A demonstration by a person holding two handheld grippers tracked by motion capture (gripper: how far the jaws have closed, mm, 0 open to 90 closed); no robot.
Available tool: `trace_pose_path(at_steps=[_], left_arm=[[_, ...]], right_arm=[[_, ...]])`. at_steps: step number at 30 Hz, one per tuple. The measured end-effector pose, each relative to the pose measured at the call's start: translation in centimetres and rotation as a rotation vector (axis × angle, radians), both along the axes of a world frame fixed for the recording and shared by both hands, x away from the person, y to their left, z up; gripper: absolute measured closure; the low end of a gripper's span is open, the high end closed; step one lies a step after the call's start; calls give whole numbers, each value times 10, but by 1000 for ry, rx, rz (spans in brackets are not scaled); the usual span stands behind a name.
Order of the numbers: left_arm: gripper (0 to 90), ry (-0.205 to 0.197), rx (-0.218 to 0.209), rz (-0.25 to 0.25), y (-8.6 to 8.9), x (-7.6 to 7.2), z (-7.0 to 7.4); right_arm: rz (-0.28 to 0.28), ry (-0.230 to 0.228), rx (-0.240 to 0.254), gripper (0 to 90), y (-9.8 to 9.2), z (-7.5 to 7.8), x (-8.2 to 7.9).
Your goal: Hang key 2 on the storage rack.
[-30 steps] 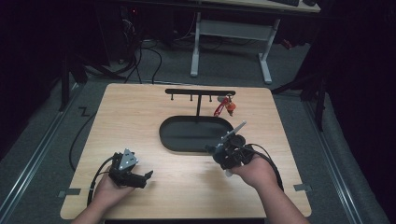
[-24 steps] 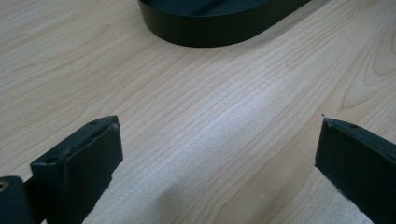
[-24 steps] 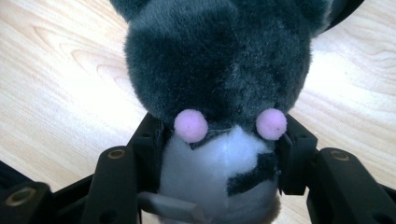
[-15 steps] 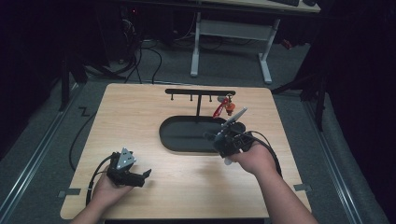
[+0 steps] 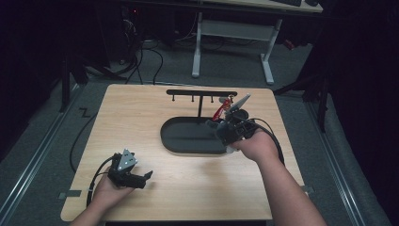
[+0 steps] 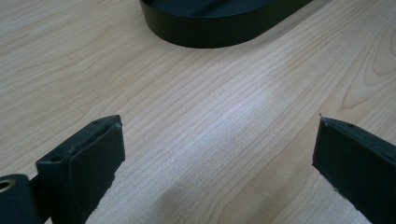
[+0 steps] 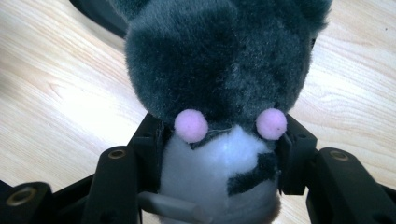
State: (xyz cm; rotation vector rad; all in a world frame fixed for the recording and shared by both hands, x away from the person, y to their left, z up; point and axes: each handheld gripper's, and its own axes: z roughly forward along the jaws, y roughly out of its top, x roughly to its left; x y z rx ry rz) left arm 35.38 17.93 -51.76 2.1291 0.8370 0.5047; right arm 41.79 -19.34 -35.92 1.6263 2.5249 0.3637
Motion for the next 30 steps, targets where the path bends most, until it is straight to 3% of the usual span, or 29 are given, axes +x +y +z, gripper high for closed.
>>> trace_pose_path(at_steps=[9,18,30], left_arm=[[34,13,2,-18,-1,0,0],[37,19,6,-26,-1,0,0],[39,18,6,-23,1,0,0]], right_arm=[[-12,-7,24,472,4,12,15],[-14,-37,4,472,9,31,23],[-18,-50,1,473,12,39,34]])
